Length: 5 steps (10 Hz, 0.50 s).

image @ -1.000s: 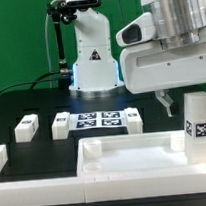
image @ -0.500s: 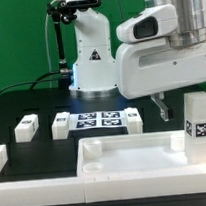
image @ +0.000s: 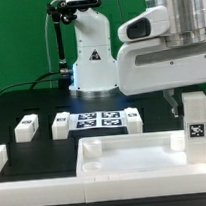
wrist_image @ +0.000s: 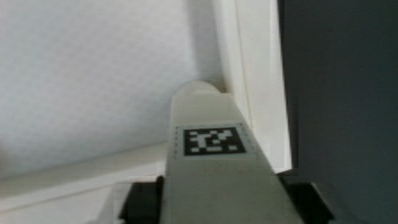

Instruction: Assemble desk

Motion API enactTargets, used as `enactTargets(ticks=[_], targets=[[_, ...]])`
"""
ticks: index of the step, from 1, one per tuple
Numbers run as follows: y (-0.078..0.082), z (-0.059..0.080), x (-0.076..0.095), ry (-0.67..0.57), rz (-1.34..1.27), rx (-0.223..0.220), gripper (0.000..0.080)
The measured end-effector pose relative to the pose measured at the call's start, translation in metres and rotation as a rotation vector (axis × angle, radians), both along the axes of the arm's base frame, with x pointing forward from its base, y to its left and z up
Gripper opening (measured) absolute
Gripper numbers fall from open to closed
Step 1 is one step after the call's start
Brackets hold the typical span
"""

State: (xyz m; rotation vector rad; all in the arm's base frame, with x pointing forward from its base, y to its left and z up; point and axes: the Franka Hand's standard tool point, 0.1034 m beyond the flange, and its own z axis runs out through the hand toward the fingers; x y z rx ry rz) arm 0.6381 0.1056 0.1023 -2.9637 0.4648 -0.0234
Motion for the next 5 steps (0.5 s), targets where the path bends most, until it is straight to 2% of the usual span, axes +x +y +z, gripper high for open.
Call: enactTargets(ticks=[2, 5], targets=[[-0.0008, 0.0010, 0.0008, 0.025, -0.253, 0.018, 0.0288], [0.0038, 0.0011, -0.0008, 0.116, -0.705, 0.072, 0.0289]])
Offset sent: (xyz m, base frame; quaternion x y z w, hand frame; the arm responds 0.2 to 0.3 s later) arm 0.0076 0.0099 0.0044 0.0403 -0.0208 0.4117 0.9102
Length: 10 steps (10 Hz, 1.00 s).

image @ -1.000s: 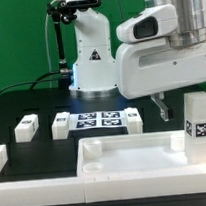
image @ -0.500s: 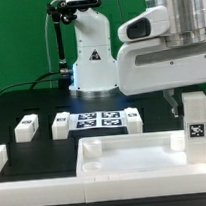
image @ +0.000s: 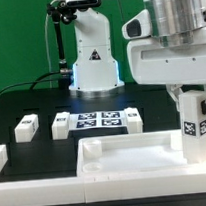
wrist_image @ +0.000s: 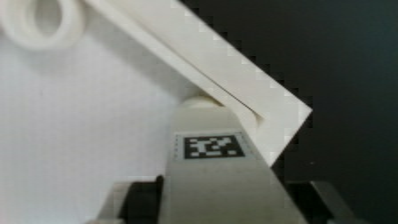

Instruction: Assemble desk

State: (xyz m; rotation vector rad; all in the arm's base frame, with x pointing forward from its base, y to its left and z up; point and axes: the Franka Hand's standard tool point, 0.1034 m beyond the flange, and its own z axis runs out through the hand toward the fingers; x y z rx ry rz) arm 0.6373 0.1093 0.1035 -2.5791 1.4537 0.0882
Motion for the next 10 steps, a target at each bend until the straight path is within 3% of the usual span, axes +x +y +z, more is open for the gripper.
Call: enactTargets(ticks=[2, 7, 9, 10], targets=[[0.0020, -0.0002, 0.0004, 0.042, -0.231, 0.040, 0.0289], [0.0053, -0.0008, 0.0000, 0.096, -0.503, 0.060, 0.0289], [0.0079, -0.0034, 0.0042, 0.080, -0.761, 0.112, 0.0289], [0.0081, -0.0034, 0.0050, 0.080, -0.794, 0.117, 0.0290]])
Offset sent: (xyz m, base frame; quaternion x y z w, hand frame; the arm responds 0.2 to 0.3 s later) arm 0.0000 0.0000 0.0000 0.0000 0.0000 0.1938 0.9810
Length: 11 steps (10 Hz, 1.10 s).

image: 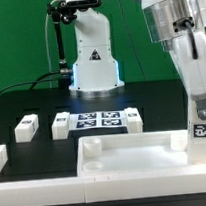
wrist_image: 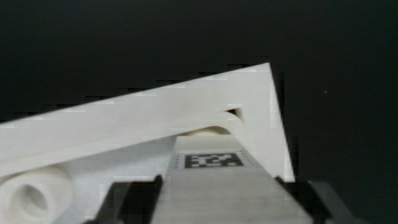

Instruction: Assemble desk

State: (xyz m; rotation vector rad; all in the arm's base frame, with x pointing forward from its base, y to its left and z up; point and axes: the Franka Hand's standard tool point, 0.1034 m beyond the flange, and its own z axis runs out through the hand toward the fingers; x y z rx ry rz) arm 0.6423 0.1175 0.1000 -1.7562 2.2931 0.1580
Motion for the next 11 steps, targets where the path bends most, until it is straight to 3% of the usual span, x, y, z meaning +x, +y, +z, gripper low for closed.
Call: enactTargets(ticks=[3, 4, 5, 6, 7, 9, 11], targets=[[-0.001, 0.000, 0.001, 0.002, -0.026, -0.001, 0.0290], [-0.001, 0.000, 0.000, 0.001, -0.021, -0.001, 0.0381], [0.000, 0.000, 0.000, 0.000, -0.016, -0.002, 0.0381], [0.000, 0.000, 0.000, -0.001, -0.013, -0.002, 0.0557], [0.000, 0.000, 0.000, -0.002, -0.009, -0.003, 0.0631], [0.001, 0.001, 0.001, -0.007, 0.005, -0.004, 0.0646], [0.001, 0.036, 0.002, -0.059, 0.057, -0.004, 0.0649]])
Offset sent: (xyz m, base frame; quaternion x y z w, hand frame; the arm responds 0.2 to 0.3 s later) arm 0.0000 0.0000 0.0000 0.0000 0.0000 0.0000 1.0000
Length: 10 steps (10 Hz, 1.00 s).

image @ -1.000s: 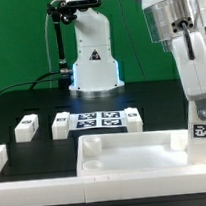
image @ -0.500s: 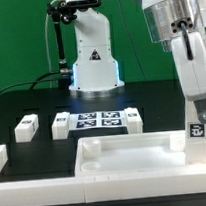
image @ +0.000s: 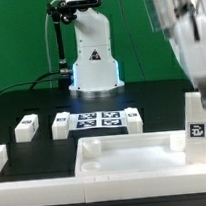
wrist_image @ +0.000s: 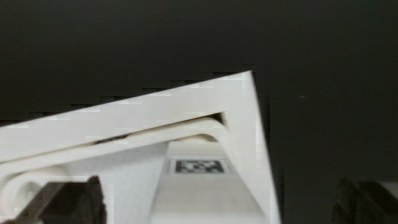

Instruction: Assemble desk

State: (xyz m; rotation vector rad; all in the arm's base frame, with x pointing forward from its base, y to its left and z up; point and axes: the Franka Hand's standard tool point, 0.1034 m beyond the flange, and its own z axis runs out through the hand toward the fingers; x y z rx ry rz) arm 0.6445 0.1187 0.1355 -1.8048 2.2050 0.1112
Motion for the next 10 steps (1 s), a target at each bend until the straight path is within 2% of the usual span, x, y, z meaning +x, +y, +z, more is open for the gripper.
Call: enactTargets(ticks=[1, 2, 7, 9, 10], targets=[[0.000, 0.006, 0.000, -0.007, -0.003, 0.006, 0.0648], [0.000, 0.000, -0.002, 0.001, 0.000, 0.003, 0.0648], [0.002, -0.001, -0.002, -0.014, 0.063, -0.007, 0.0648], [0.006, 0.002, -0.014, -0.019, 0.127, -0.018, 0.0648], [0.008, 0.004, -0.024, -0.044, 0.274, -0.047, 0.0648]])
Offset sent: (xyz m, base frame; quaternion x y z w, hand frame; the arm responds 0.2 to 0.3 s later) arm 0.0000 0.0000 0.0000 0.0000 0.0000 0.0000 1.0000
